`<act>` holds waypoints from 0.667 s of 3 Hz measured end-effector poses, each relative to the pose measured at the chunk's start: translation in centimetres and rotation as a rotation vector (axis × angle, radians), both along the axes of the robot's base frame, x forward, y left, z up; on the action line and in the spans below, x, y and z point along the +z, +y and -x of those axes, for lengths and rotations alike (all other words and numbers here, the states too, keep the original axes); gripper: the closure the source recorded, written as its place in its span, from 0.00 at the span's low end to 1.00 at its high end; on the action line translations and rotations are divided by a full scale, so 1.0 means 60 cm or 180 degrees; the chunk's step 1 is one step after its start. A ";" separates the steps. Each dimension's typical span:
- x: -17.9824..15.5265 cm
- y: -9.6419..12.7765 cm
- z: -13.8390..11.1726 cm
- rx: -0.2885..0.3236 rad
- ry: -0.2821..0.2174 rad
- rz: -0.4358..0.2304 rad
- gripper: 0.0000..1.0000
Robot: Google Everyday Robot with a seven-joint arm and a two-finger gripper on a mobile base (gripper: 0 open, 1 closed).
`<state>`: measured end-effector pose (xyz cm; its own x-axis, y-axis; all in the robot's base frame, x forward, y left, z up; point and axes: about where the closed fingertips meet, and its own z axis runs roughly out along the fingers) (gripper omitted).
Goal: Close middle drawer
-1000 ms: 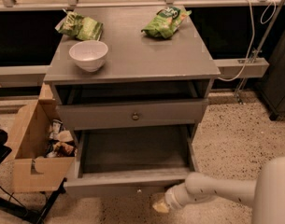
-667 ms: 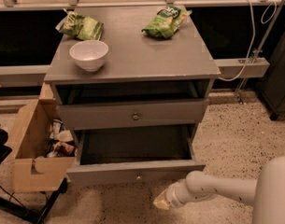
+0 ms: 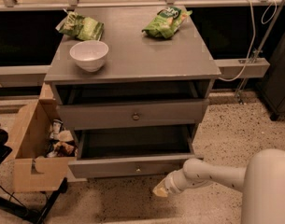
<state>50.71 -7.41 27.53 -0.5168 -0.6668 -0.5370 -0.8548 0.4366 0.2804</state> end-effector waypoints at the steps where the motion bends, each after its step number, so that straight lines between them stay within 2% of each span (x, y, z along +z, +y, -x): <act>1: -0.015 0.009 -0.033 0.0036 0.0012 -0.0026 1.00; 2: -0.027 0.017 -0.076 0.0101 -0.0014 -0.0071 1.00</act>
Offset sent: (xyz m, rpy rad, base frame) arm 0.1209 0.0098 -0.0201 0.0448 -0.0568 0.0515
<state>55.28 -6.40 25.92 -0.4932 -0.6707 -0.5540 -0.8693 0.4031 0.2859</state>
